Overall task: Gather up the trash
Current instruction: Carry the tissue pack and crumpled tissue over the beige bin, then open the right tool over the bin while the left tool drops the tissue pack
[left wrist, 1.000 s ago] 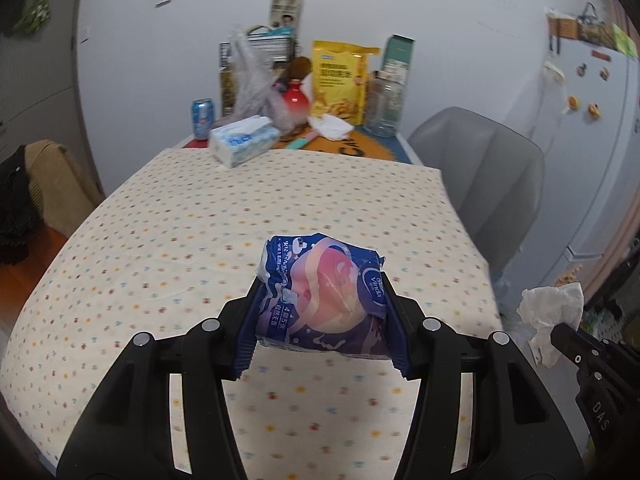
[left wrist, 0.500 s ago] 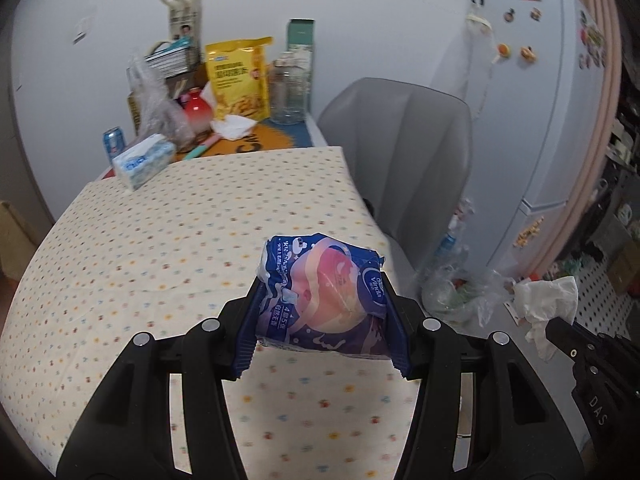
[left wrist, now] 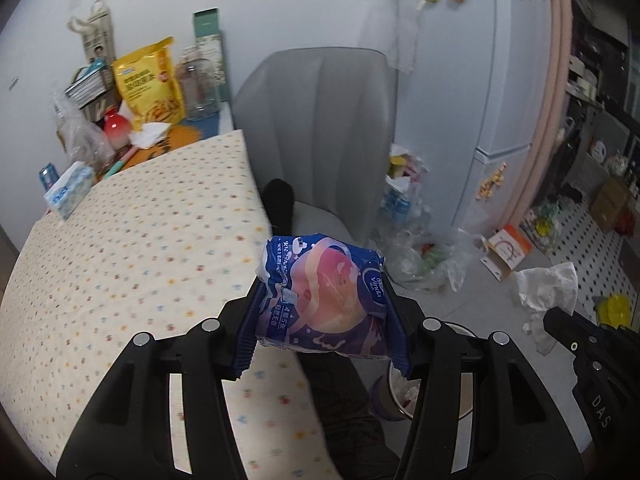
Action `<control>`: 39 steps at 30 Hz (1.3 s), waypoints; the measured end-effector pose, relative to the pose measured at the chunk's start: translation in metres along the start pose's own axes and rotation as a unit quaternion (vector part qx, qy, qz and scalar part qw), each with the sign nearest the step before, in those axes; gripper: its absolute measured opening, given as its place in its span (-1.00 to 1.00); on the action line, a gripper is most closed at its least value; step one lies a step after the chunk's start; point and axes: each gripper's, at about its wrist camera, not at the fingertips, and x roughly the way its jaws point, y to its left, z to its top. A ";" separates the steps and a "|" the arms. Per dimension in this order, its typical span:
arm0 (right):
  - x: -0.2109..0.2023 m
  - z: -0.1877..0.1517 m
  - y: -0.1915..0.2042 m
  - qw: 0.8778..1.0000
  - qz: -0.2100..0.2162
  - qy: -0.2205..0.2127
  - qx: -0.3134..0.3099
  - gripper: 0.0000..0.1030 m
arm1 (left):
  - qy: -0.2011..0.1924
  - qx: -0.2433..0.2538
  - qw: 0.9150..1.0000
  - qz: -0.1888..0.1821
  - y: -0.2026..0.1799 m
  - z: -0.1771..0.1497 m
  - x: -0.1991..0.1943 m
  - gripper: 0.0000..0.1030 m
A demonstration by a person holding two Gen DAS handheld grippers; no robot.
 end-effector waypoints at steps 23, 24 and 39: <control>0.053 -0.022 -0.100 0.995 -0.019 0.036 0.087 -0.31 | 0.044 0.056 0.997 -0.007 -0.075 -0.011 0.045 0.04; 0.052 -0.023 -0.103 0.995 -0.021 0.035 0.089 -0.31 | 0.045 0.058 0.997 -0.009 -0.076 -0.012 0.046 0.04; 0.015 -0.035 -0.156 0.990 -0.081 0.016 0.117 -0.16 | 0.068 0.100 0.990 -0.071 -0.135 -0.027 0.051 0.14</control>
